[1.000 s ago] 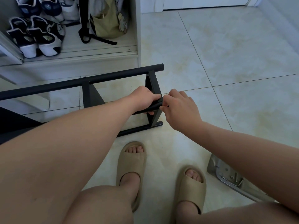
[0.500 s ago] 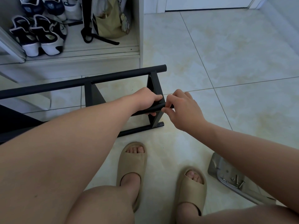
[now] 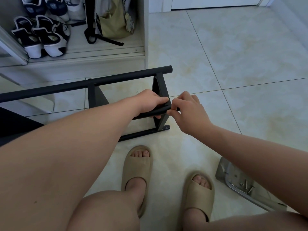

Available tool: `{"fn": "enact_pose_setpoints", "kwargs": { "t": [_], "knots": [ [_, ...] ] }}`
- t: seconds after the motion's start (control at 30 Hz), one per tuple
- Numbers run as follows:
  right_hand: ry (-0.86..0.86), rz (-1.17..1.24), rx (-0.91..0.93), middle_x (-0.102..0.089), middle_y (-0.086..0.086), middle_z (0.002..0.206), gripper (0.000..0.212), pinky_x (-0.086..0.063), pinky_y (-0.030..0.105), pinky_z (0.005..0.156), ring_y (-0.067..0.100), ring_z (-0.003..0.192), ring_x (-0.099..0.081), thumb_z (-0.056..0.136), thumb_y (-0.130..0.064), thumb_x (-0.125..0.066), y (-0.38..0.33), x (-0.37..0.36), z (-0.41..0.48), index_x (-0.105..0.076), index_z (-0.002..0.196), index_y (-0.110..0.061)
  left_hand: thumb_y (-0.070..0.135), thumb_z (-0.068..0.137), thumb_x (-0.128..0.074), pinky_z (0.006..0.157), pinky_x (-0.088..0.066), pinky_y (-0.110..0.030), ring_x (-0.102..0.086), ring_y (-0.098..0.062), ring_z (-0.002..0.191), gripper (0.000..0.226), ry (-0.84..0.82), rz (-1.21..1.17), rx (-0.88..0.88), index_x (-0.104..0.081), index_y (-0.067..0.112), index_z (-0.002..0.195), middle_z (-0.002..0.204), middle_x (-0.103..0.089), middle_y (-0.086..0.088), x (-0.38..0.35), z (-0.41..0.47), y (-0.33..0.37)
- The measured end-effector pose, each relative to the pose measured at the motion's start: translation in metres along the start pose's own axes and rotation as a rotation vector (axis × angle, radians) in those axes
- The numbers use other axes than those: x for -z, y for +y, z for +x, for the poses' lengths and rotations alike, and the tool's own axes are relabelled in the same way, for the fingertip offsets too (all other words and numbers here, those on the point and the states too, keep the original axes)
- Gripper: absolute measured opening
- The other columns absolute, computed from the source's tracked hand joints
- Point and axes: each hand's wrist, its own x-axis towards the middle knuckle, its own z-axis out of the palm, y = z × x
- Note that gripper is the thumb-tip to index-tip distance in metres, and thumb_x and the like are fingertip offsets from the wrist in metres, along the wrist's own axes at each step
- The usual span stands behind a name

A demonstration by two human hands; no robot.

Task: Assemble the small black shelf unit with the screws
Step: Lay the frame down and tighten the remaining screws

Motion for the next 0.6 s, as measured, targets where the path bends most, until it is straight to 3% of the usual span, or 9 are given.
{"fn": "enact_pose_setpoints", "kwargs": {
  "t": [0.07,0.23,0.37,0.6],
  "knots": [
    [0.003,-0.005,0.003,-0.046,-0.005,0.109,0.019,-0.042,0.042,0.089,0.025,0.106,-0.04,0.1,-0.033,-0.059,0.0,0.0,0.0,-0.049,0.085,-0.027,0.048,0.099,-0.054,0.074,-0.053,-0.033,-0.066,-0.024,0.069,0.044,0.0,0.03,-0.003,-0.073,0.009,0.098,0.07,-0.075,-0.009,-0.001,0.0,0.0],
    [0.009,-0.009,0.004,-0.045,-0.007,0.107,0.019,-0.042,0.041,0.088,0.025,0.106,-0.041,0.099,-0.034,-0.061,-0.001,-0.001,0.001,-0.05,0.084,-0.029,0.044,0.101,-0.052,0.052,-0.042,-0.022,-0.059,-0.009,0.044,0.039,0.083,0.07,-0.049,-0.071,0.015,0.083,0.06,-0.072,-0.005,-0.006,-0.001,0.002],
    [0.016,0.005,0.001,-0.047,-0.005,0.108,0.02,-0.042,0.041,0.087,0.024,0.107,-0.041,0.099,-0.034,-0.062,0.001,-0.001,0.001,-0.051,0.082,-0.03,0.043,0.101,-0.052,0.06,-0.04,-0.027,-0.059,-0.006,0.047,0.041,0.104,0.055,-0.071,-0.07,0.019,0.073,0.06,-0.072,-0.004,-0.008,0.0,0.0],
    [0.016,-0.004,-0.008,-0.044,-0.008,0.104,0.022,-0.039,0.037,0.085,0.021,0.105,-0.041,0.098,-0.035,-0.063,-0.001,0.001,0.012,-0.054,0.079,-0.026,0.041,0.101,-0.054,0.061,-0.043,-0.026,-0.064,-0.011,0.05,0.039,0.12,-0.037,-0.059,-0.073,0.013,0.081,0.06,-0.072,-0.006,-0.004,0.002,-0.002]
  ]
}}
